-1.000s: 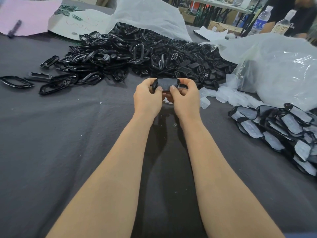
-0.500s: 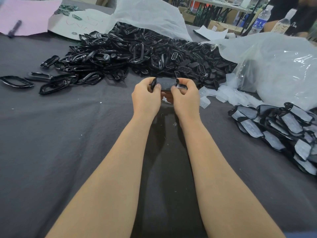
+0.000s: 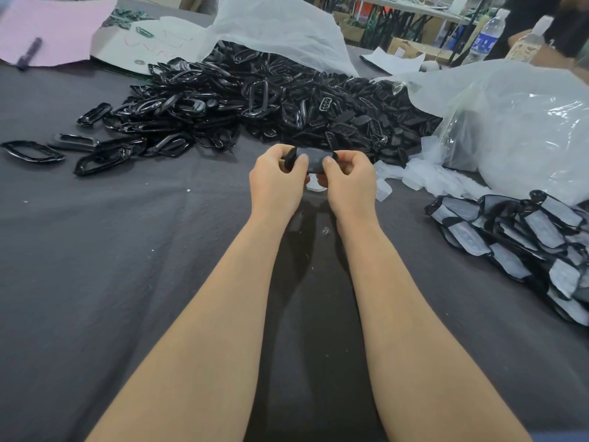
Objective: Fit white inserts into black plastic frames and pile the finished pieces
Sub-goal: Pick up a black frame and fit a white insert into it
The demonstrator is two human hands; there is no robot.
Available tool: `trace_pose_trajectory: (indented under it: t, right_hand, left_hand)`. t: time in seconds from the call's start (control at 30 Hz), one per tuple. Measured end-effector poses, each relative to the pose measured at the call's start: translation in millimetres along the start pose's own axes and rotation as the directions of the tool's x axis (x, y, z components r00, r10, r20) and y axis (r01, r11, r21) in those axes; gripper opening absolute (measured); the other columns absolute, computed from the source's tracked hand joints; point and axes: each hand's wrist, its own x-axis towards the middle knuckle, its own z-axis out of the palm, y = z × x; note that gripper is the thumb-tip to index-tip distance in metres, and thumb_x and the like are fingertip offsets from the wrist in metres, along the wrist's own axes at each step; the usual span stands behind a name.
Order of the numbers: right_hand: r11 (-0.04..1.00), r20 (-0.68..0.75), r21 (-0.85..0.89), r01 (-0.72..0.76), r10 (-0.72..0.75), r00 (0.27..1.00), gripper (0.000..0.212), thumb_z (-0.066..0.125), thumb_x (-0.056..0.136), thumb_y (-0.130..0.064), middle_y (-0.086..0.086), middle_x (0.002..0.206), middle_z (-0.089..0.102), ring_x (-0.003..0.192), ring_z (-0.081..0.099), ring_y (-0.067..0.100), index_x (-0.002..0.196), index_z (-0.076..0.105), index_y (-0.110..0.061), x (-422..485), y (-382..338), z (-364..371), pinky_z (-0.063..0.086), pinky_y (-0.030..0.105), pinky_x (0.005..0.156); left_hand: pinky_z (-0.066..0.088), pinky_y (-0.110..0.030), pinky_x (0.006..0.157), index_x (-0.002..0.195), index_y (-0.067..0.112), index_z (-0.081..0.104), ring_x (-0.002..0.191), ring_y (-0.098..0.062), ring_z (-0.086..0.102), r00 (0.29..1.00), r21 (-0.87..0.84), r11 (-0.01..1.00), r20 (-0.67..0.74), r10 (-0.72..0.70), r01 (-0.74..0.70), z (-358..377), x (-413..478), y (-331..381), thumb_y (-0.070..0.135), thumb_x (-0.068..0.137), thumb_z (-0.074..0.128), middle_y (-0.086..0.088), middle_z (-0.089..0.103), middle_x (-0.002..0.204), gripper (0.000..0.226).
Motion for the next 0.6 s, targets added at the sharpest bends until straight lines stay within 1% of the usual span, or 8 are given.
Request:
trace_pose_trajectory:
  t: [0.1, 0.17, 0.23, 0.3, 0.4, 0.47, 0.53, 0.6]
  right_hand:
    - [1.000, -0.003, -0.007, 0.012, -0.012, 1.000, 0.006, 0.058, 0.091, -0.010, 0.009, 0.097, 0.064, 0.095, 0.065, 0.028, 0.095, 0.054, -0.014, -1.5, -0.9, 0.9, 0.052, 0.046, 0.090]
    - [0.999, -0.001, -0.019, 0.033, -0.033, 0.999, 0.007, 0.058, 0.091, -0.011, 0.007, 0.093, 0.064, 0.092, 0.065, 0.028, 0.095, 0.054, -0.015, -2.9, -1.4, 0.9, 0.052, 0.046, 0.090]
    - [0.998, 0.022, -0.036, 0.053, -0.052, 0.998, 0.008, 0.058, 0.092, -0.014, 0.010, 0.094, 0.065, 0.090, 0.066, 0.028, 0.098, 0.053, -0.017, -4.3, -1.4, 0.6, 0.051, 0.047, 0.089]
    - [0.996, 0.041, -0.059, 0.065, -0.063, 0.997, 0.011, 0.058, 0.092, -0.015, 0.012, 0.096, 0.065, 0.091, 0.066, 0.028, 0.101, 0.052, -0.017, -5.4, -1.3, 0.6, 0.051, 0.047, 0.089]
    - [0.994, 0.037, -0.072, 0.076, -0.074, 0.997, 0.012, 0.058, 0.092, -0.012, 0.015, 0.098, 0.064, 0.094, 0.064, 0.031, 0.102, 0.052, -0.015, -5.1, -1.3, 0.7, 0.050, 0.048, 0.090]
    - [0.996, 0.040, -0.058, 0.069, -0.067, 0.997, 0.012, 0.058, 0.091, -0.011, 0.015, 0.096, 0.064, 0.093, 0.063, 0.032, 0.100, 0.052, -0.015, -4.7, -1.6, 0.2, 0.050, 0.049, 0.089]
    - [0.998, 0.046, -0.030, 0.048, -0.046, 0.998, 0.011, 0.058, 0.091, -0.010, 0.014, 0.091, 0.063, 0.092, 0.064, 0.034, 0.096, 0.052, -0.017, -4.6, -1.5, -1.0, 0.050, 0.051, 0.089]
    - [0.999, 0.051, -0.013, 0.035, -0.034, 0.998, 0.012, 0.058, 0.091, -0.010, 0.012, 0.088, 0.063, 0.091, 0.064, 0.034, 0.094, 0.052, -0.019, -4.6, -1.0, -1.7, 0.050, 0.051, 0.089]
  left_hand:
    - [0.058, -0.034, 0.082, 0.085, 0.026, 0.057, 0.058, 0.008, 0.062, 1.000, -0.005, 1.000, -0.005, -0.008, 0.008, -0.8, 1.2, -0.9, 0.015, 0.095, 0.058, 0.009, 0.064, 0.076, 0.015]
    - [0.058, -0.036, 0.083, 0.082, 0.030, 0.055, 0.062, 0.005, 0.064, 1.000, -0.010, 1.000, -0.013, -0.017, 0.017, -1.0, 1.8, -1.0, 0.015, 0.096, 0.057, 0.009, 0.064, 0.075, 0.021]
    - [0.058, -0.038, 0.084, 0.085, 0.028, 0.056, 0.070, -0.002, 0.066, 0.999, -0.017, 1.000, -0.023, -0.023, 0.023, -1.0, 1.9, -0.6, 0.015, 0.096, 0.056, 0.008, 0.065, 0.077, 0.017]
    - [0.058, -0.038, 0.085, 0.089, 0.024, 0.059, 0.073, -0.005, 0.068, 0.999, -0.024, 0.999, -0.028, -0.035, 0.035, -0.6, 2.0, -0.5, 0.015, 0.097, 0.054, 0.007, 0.066, 0.078, 0.013]
    - [0.058, -0.038, 0.083, 0.081, 0.027, 0.057, 0.068, -0.001, 0.067, 0.998, -0.018, 0.999, -0.042, -0.042, 0.041, -0.5, 2.3, -1.0, 0.016, 0.099, 0.051, 0.008, 0.065, 0.075, 0.022]
    - [0.058, -0.038, 0.082, 0.076, 0.030, 0.054, 0.062, 0.002, 0.066, 0.999, -0.005, 0.999, -0.043, -0.033, 0.033, -0.5, 2.5, -1.5, 0.016, 0.099, 0.050, 0.008, 0.064, 0.073, 0.027]
    - [0.058, -0.038, 0.081, 0.078, 0.025, 0.055, 0.063, 0.000, 0.065, 0.999, 0.010, 1.000, -0.042, -0.026, 0.027, 0.2, 2.5, -1.8, 0.016, 0.099, 0.049, 0.005, 0.064, 0.075, 0.024]
    - [0.058, -0.037, 0.080, 0.085, 0.018, 0.057, 0.065, -0.002, 0.065, 0.999, 0.032, 0.999, -0.045, -0.022, 0.024, 1.3, 2.9, -1.5, 0.015, 0.100, 0.049, 0.004, 0.063, 0.077, 0.017]
